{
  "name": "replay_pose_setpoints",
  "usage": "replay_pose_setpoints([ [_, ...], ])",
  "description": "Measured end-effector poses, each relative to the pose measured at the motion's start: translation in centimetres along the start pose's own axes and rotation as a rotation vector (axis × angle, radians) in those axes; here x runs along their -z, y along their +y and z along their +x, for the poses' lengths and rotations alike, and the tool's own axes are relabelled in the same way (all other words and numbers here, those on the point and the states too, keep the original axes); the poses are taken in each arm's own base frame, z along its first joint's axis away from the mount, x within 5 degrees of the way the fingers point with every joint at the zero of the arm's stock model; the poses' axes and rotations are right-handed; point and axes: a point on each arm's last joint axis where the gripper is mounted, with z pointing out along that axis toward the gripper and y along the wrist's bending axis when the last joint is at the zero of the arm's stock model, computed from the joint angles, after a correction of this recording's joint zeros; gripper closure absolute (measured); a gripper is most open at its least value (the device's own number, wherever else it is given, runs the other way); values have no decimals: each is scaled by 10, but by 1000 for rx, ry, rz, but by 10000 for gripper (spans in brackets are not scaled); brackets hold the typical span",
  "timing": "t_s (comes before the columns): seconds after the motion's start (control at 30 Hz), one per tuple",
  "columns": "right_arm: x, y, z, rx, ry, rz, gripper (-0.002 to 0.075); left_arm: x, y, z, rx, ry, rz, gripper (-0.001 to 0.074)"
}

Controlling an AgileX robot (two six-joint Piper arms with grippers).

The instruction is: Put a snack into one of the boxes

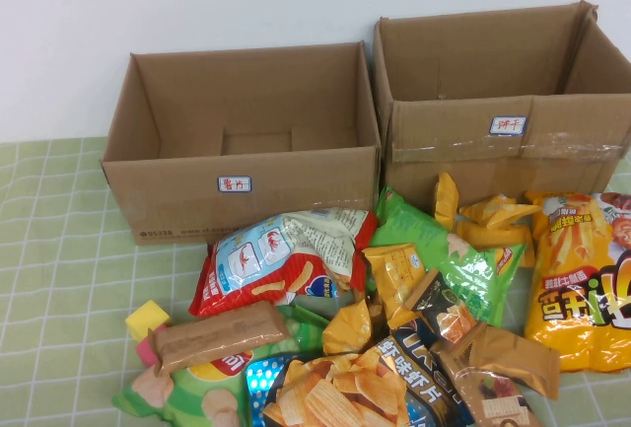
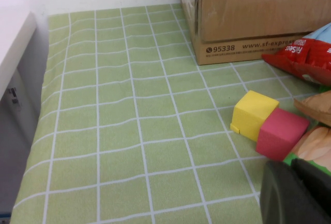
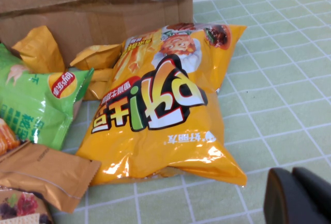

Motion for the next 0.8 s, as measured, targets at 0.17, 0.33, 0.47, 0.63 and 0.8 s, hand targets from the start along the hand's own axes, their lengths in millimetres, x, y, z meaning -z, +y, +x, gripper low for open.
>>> replay_pose_setpoints([
  [0.17, 0, 0, 0, 0, 0, 0, 728, 0, 0, 0, 0, 0, 0, 737],
  [0.33, 0, 0, 0, 0, 0, 0, 728, 0, 0, 0, 0, 0, 0, 737],
  [0.47, 0, 0, 0, 0, 0, 0, 728, 0, 0, 0, 0, 0, 0, 737],
  [0.63, 0, 0, 0, 0, 0, 0, 728, 0, 0, 0, 0, 0, 0, 737],
  [0.8, 0, -1, 0, 18, -1, 7, 728, 0, 0, 0, 0, 0, 0, 738],
])
